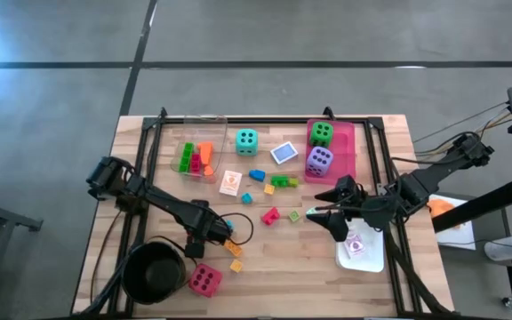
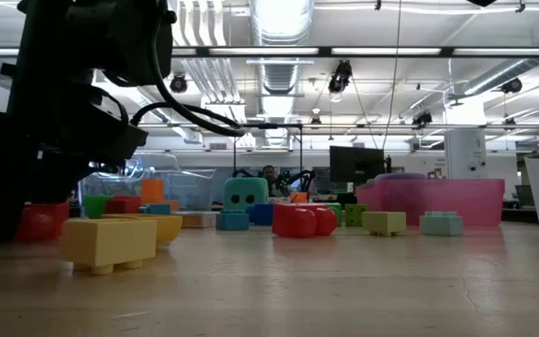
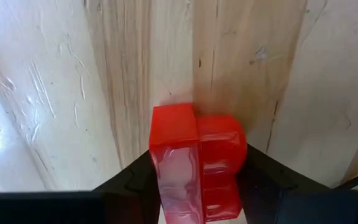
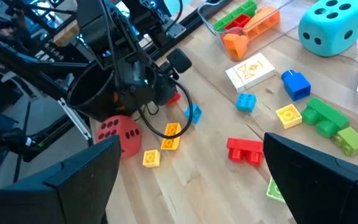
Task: Pick & Place Toys
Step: Put the red game piece into the transparent bin
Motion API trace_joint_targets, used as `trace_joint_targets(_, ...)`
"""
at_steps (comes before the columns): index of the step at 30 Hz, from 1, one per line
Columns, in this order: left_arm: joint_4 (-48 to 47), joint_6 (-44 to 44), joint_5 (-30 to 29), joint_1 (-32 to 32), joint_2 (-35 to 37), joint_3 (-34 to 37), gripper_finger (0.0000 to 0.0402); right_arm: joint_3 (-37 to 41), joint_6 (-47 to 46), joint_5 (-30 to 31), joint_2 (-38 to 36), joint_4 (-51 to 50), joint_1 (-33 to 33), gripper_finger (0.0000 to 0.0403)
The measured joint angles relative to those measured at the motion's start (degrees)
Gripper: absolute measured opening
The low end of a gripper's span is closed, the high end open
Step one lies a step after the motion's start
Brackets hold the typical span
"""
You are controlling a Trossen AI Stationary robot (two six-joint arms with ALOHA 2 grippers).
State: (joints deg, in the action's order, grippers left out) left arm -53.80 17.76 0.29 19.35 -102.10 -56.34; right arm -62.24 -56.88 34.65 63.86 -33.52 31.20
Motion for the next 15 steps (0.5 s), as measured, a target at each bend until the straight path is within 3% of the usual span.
trace_joint_targets(15,-0.86,7.27,-1.37,-0.09,4.55,0.13,0.0156,0.0,-2.56,0.56,-0.02,0.01,0.0,0.0384)
